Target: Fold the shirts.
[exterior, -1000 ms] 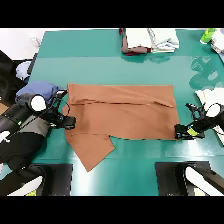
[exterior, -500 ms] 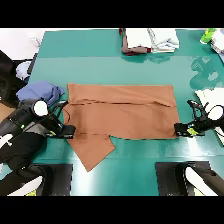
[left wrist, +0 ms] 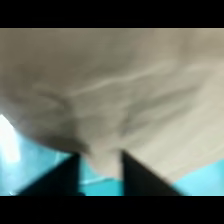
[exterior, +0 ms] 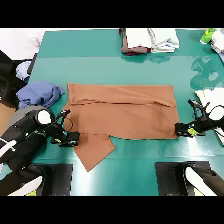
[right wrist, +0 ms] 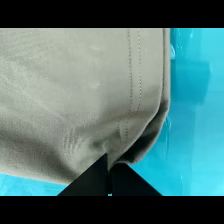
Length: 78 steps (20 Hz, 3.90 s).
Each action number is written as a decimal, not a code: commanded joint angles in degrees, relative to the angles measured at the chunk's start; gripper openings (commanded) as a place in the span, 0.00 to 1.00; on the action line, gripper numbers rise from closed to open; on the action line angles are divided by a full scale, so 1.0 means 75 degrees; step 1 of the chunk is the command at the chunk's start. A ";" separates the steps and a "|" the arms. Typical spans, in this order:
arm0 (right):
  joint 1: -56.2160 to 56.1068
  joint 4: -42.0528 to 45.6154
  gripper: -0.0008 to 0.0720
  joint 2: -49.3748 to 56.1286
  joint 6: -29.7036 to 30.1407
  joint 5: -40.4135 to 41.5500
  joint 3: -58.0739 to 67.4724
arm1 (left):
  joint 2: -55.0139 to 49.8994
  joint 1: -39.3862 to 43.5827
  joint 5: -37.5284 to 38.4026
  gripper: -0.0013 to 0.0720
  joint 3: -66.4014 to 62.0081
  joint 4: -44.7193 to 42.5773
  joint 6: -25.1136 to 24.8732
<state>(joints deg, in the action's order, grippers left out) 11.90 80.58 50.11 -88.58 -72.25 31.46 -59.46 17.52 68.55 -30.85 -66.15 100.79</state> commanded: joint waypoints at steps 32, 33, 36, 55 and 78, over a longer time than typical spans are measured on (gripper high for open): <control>0.0003 -0.0204 0.04 0.3850 -0.0035 -0.0297 0.5531 | -0.2241 -0.0699 -0.2244 0.05 -0.5033 -0.2681 -0.0749; -0.0096 -0.0210 0.04 0.4211 -0.0102 -0.0221 0.5846 | -0.2407 -0.0699 -0.2463 0.05 -0.5091 -0.2611 -0.0970; -0.0303 -0.0207 0.04 0.5082 -0.0326 -0.0166 0.6714 | -0.2745 -0.0699 -0.2908 0.05 -0.5088 -0.2349 -0.1105; 0.0705 -0.1005 0.75 0.5578 0.0519 -0.0163 0.5805 | -0.2792 -0.0600 -0.1279 0.05 -0.5817 -0.1186 -0.1110; 0.0096 -0.1370 0.03 0.2999 0.0673 -0.1279 0.6167 | -0.5421 0.2142 -0.2028 0.05 -0.8014 -0.0490 -0.1291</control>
<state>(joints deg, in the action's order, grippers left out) 13.02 72.71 77.69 -83.18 -77.54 75.72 -94.67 30.70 54.37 -85.12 -71.70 91.42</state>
